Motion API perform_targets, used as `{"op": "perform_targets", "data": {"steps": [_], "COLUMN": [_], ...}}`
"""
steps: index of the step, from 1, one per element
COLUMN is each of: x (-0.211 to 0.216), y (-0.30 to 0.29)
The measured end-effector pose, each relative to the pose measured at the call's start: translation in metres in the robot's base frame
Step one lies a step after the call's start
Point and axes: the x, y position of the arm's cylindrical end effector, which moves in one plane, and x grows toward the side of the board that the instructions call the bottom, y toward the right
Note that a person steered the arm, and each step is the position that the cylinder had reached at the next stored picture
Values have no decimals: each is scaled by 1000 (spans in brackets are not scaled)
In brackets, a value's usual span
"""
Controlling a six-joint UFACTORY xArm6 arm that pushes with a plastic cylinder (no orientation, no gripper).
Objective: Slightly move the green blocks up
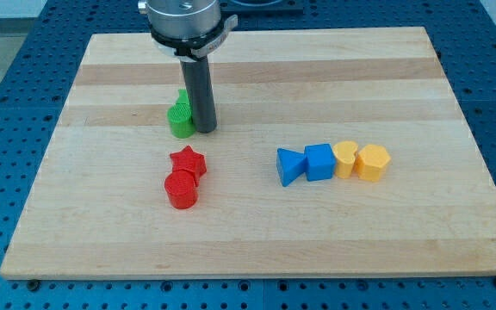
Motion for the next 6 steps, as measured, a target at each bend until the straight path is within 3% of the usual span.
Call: {"op": "perform_targets", "data": {"steps": [2,5,6], "x": [48,47,4], "y": [-6,-58,-37]}}
